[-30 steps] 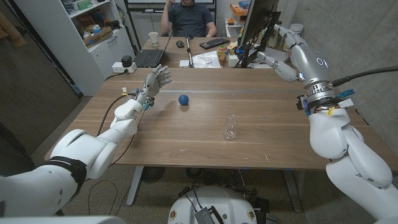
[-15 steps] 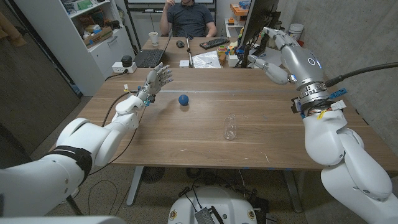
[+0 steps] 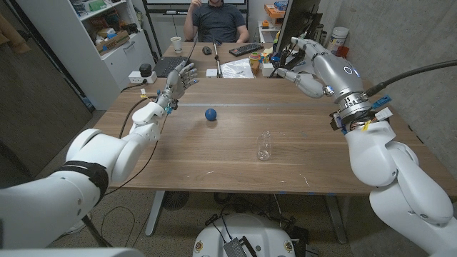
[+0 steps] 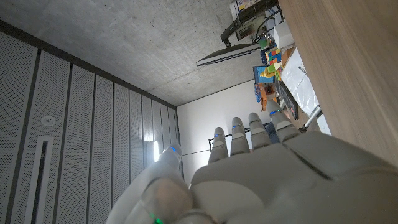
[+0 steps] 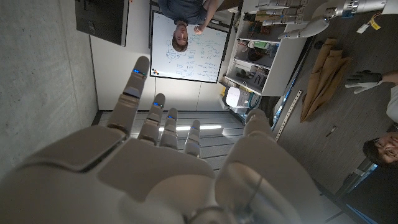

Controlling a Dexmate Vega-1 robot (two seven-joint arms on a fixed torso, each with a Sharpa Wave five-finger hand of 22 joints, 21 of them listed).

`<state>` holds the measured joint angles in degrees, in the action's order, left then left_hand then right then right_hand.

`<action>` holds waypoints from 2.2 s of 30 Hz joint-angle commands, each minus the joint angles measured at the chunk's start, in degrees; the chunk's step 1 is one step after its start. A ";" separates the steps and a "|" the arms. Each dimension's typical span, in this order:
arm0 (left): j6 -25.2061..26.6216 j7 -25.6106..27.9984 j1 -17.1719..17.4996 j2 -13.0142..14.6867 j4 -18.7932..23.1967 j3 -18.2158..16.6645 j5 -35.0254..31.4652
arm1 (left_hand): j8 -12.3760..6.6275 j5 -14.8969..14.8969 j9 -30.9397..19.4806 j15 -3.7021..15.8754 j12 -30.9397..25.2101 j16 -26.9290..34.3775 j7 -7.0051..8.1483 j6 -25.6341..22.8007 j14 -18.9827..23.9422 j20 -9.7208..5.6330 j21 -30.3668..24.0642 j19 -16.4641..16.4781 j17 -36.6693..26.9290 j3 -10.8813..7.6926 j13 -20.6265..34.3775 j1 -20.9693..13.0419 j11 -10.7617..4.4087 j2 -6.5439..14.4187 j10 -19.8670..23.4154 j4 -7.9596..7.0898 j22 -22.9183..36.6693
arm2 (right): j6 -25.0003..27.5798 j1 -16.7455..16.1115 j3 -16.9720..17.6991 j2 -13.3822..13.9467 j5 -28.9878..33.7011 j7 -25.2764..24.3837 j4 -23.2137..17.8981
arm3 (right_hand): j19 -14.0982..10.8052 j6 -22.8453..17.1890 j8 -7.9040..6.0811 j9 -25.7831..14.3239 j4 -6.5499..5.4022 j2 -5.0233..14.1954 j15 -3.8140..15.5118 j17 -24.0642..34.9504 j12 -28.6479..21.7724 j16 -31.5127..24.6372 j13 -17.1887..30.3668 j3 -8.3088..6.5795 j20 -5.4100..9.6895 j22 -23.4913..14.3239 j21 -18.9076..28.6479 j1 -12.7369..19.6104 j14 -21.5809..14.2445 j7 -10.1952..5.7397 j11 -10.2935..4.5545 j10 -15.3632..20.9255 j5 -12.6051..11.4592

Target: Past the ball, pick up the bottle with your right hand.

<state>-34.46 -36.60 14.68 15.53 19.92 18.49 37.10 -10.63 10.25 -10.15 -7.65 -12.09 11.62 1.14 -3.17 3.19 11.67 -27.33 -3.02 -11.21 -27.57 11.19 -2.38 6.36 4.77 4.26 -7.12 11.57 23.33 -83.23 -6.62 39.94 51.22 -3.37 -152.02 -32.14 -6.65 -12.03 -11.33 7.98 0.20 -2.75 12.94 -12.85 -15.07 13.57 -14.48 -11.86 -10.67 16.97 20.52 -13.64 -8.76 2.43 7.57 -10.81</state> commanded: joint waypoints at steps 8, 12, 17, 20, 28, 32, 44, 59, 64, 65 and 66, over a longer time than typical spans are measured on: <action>4.11 2.71 -3.11 -0.77 -0.38 -1.59 -3.28 | -0.25 0.23 -0.11 -0.05 -0.14 -0.16 0.09 -0.62 -0.27 0.51 0.10 0.02 0.03 0.04 0.13 0.21 0.11 -0.33 0.18 -0.05 0.26 | 6.11 8.02 -7.84 4.23 0.82 9.65 1.91 | -2.37 -1.00 -0.44 -0.25 0.30 0.33 0.11 -0.05 0.09 -0.30 0.11 -0.38 -0.23 -0.04 0.71 1.32 -0.70 -0.61 -0.47 0.96 0.08; 4.61 2.74 -3.07 -0.72 -0.38 -1.90 -3.88 | -0.23 0.23 -0.11 -0.04 -0.15 -0.16 0.13 -0.60 -0.27 0.52 0.12 0.04 0.04 0.04 0.12 0.20 0.06 -0.34 0.20 -0.03 0.26 | 6.51 9.49 -8.86 5.65 0.24 9.80 2.18 | -2.65 -0.97 -0.39 -0.24 0.35 0.30 0.23 -0.08 0.09 -0.30 0.09 -0.38 -0.26 -0.01 0.75 1.45 -0.76 -0.65 -0.56 1.01 0.09; 5.04 3.62 -3.16 -0.78 -0.39 -2.04 -4.72 | -0.23 0.23 -0.10 -0.06 -0.15 -0.15 0.13 -0.64 -0.25 0.52 0.14 0.05 0.04 0.04 0.12 0.20 0.08 -0.35 0.22 -0.02 0.26 | 6.94 11.43 -9.37 7.22 -2.21 10.85 2.96 | -2.96 -0.94 -0.35 -0.24 0.40 0.22 0.30 -0.11 0.09 -0.31 0.08 -0.35 -0.26 0.02 0.79 1.55 -0.84 -0.84 -0.59 1.03 0.11; 6.14 4.66 -3.63 -0.86 -0.40 -1.86 -5.52 | -0.24 0.23 -0.10 -0.01 -0.16 -0.13 0.17 -0.68 -0.22 0.52 0.15 0.05 0.05 0.04 0.12 0.19 0.06 -0.35 0.26 -0.02 0.26 | 8.16 12.73 -11.12 8.44 -0.93 11.45 2.97 | -3.13 -0.94 -0.33 -0.23 0.41 0.16 0.29 -0.12 0.11 -0.31 0.07 -0.32 -0.28 0.04 0.80 1.58 -0.87 -0.95 -0.61 1.02 0.12; 6.36 4.75 -4.00 -1.35 -0.37 -2.30 -6.28 | -0.22 0.23 -0.10 -0.05 -0.15 -0.13 0.14 -0.70 -0.20 0.52 0.19 0.06 0.06 0.04 0.10 0.18 0.01 -0.37 0.24 0.00 0.26 | 9.79 16.69 -13.94 11.60 -3.24 15.74 3.20 | -3.63 -0.90 -0.24 -0.23 0.53 0.09 0.42 -0.17 0.21 -0.23 0.04 -0.34 -0.36 0.13 0.78 1.91 -0.80 -1.12 -1.03 0.86 0.12; 6.40 4.46 -4.12 -1.32 -0.37 -2.31 -6.66 | -0.22 0.24 -0.10 0.04 -0.15 -0.13 0.15 -0.73 -0.21 0.52 0.21 0.07 0.06 0.04 0.10 0.18 0.03 -0.37 0.27 0.00 0.26 | 10.58 17.66 -15.05 12.41 -5.05 16.14 3.25 | -3.77 -0.72 -0.15 -0.23 0.61 0.15 0.49 -0.20 0.28 -0.18 0.03 -0.42 -0.39 0.16 0.75 2.16 -0.74 -1.20 -1.08 0.72 0.09; 5.88 4.19 -4.45 -1.00 -0.34 -2.16 -7.53 | -0.17 0.24 -0.09 0.07 -0.15 -0.14 0.24 -0.68 -0.24 0.53 0.32 -0.05 0.07 0.04 0.09 0.18 0.11 -0.39 0.30 0.02 0.27 | 16.77 19.50 -20.71 14.33 -5.87 17.24 1.71 | -4.97 -0.84 -0.11 -0.24 0.77 0.26 1.11 -0.26 0.22 -0.58 -0.03 -0.59 -0.26 0.28 0.80 2.96 -1.95 -1.54 -1.16 0.98 0.09; 4.44 3.23 -4.70 -1.00 -0.34 -2.43 -7.33 | -0.18 0.24 -0.09 0.14 -0.11 -0.19 0.24 -0.82 -0.40 0.54 0.52 -0.36 0.08 0.05 0.08 0.19 0.06 -0.41 0.24 0.03 0.27 | 21.42 27.15 -29.11 16.65 -5.88 23.10 2.00 | -6.25 -1.35 -0.19 -0.28 0.70 0.85 1.15 -0.24 0.10 -0.71 -0.08 -0.86 -0.36 0.38 0.81 3.62 -2.32 -2.33 -1.18 1.47 0.15; 3.93 2.94 -4.72 -1.01 -0.32 -2.36 -7.35 | -0.16 0.24 -0.09 0.15 -0.10 -0.20 0.22 -0.79 -0.43 0.54 0.58 -0.46 0.08 0.06 0.07 0.19 0.08 -0.43 0.22 0.03 0.27 | 23.34 30.99 -33.13 16.74 -2.87 28.20 2.70 | -7.03 -1.45 -0.18 -0.30 0.87 1.26 1.44 -0.30 0.09 -0.78 -0.10 -1.23 -0.20 0.41 0.88 4.38 -2.66 -2.43 -1.28 1.61 0.16; 3.68 2.91 -4.69 -0.98 -0.30 -2.29 -7.41 | -0.17 0.24 -0.09 0.14 -0.10 -0.22 0.25 -0.80 -0.48 0.54 0.59 -0.48 0.08 0.06 0.07 0.20 0.11 -0.43 0.22 0.03 0.27 | 23.01 32.58 -33.78 17.68 -3.25 31.77 2.58 | -7.37 -1.53 -0.20 -0.31 0.95 1.35 1.45 -0.32 0.08 -0.84 -0.11 -1.34 -0.13 0.42 0.93 4.65 -2.85 -2.52 -1.25 1.66 0.17; 3.55 2.69 -4.66 -1.02 -0.30 -2.38 -7.24 | -0.16 0.24 -0.09 0.14 -0.11 -0.22 0.26 -0.79 -0.48 0.54 0.60 -0.48 0.08 0.06 0.07 0.20 0.06 -0.43 0.22 0.03 0.27 | 23.69 32.03 -33.75 16.88 -3.25 30.21 2.93 | -7.57 -1.57 -0.20 -0.31 1.00 1.37 1.39 -0.34 0.08 -0.85 -0.12 -1.39 -0.11 0.42 0.96 4.79 -2.93 -2.51 -1.25 1.68 0.19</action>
<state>-29.66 -33.09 10.05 14.51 19.56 16.12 29.86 -10.63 10.25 -10.15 -7.44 -12.09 11.62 1.34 -3.38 2.99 11.98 -26.89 -3.33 -10.90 -27.57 11.20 -2.38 6.35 4.77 4.26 -7.12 11.57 43.85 -57.74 -33.81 55.55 46.02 19.89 -150.10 -38.98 -8.20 -12.03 -11.32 8.86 1.59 -1.50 12.52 -12.86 -15.48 13.30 -15.36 -11.99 -10.12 17.41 24.53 -15.94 -10.66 1.22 8.84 -10.81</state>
